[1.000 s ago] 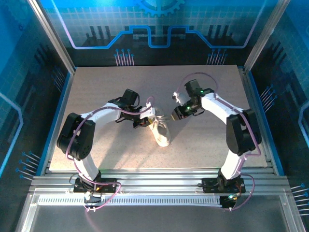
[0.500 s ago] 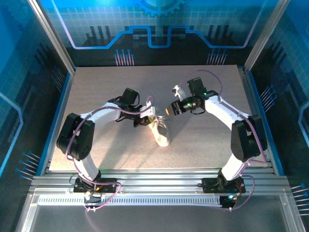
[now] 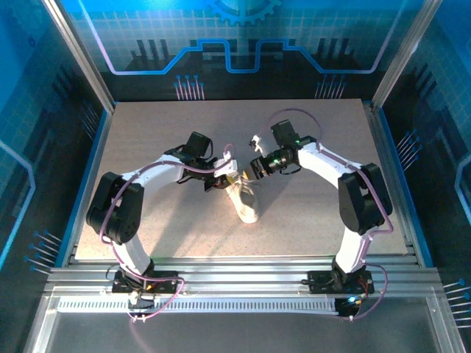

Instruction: Tie the shoes

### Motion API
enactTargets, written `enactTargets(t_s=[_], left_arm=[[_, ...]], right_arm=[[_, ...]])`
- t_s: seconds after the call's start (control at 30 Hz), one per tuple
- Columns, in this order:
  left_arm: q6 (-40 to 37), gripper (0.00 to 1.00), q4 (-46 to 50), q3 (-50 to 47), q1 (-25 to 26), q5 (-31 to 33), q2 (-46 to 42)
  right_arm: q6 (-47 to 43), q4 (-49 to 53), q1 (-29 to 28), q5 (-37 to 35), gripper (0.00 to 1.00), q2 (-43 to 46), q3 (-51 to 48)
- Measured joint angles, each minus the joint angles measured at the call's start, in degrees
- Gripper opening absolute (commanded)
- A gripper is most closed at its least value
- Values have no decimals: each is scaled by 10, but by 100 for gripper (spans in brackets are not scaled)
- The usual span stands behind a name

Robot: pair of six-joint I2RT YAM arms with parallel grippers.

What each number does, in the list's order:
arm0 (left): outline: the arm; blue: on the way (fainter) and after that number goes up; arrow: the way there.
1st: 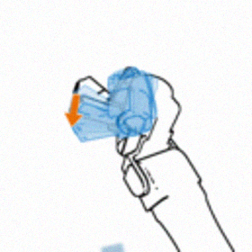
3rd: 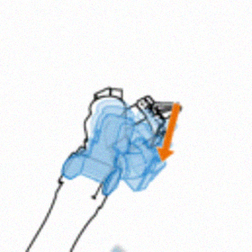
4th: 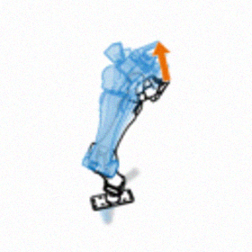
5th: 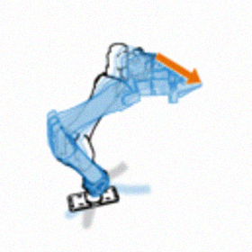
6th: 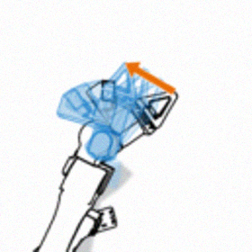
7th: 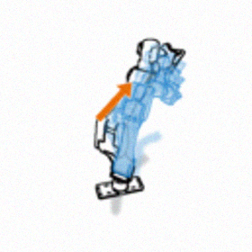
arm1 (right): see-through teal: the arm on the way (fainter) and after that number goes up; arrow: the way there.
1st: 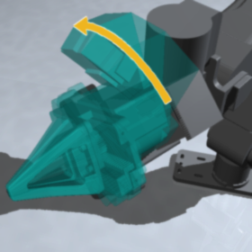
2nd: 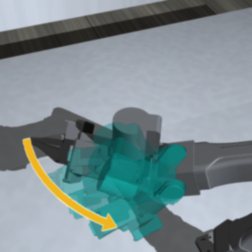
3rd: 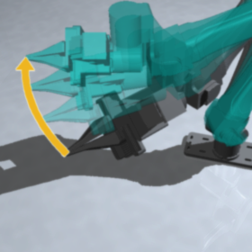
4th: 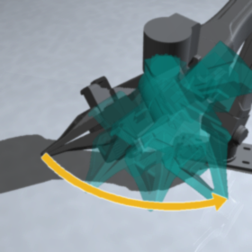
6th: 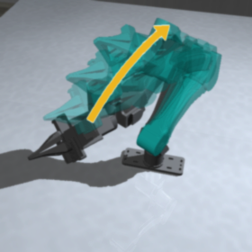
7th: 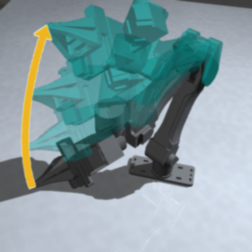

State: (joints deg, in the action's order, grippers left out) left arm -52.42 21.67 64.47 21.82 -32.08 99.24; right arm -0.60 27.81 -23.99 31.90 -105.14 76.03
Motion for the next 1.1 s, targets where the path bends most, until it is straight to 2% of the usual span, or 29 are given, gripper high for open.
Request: enactTargets(t_s=[0.43,0.53,0.67,0.73,0.87,1.1], left_arm=[[0,2,4,8,0,2,0],[0,6,5,8,0,4,0],[2,18,4,8,0,4,0],[2,24,3,8,0,5,0],[0,29,2,7,-1,9,-7],[-22,28,-10,-11,-21,8,-52]], right_arm=[[-27,19,-9,-2,51,-10,14],[-35,28,-9,-2,43,-10,14],[-50,42,-10,-4,16,-11,19],[-55,48,-12,-7,8,-11,25],[-69,56,-18,-15,5,-11,34],[-89,71,-24,-27,5,-11,40]])
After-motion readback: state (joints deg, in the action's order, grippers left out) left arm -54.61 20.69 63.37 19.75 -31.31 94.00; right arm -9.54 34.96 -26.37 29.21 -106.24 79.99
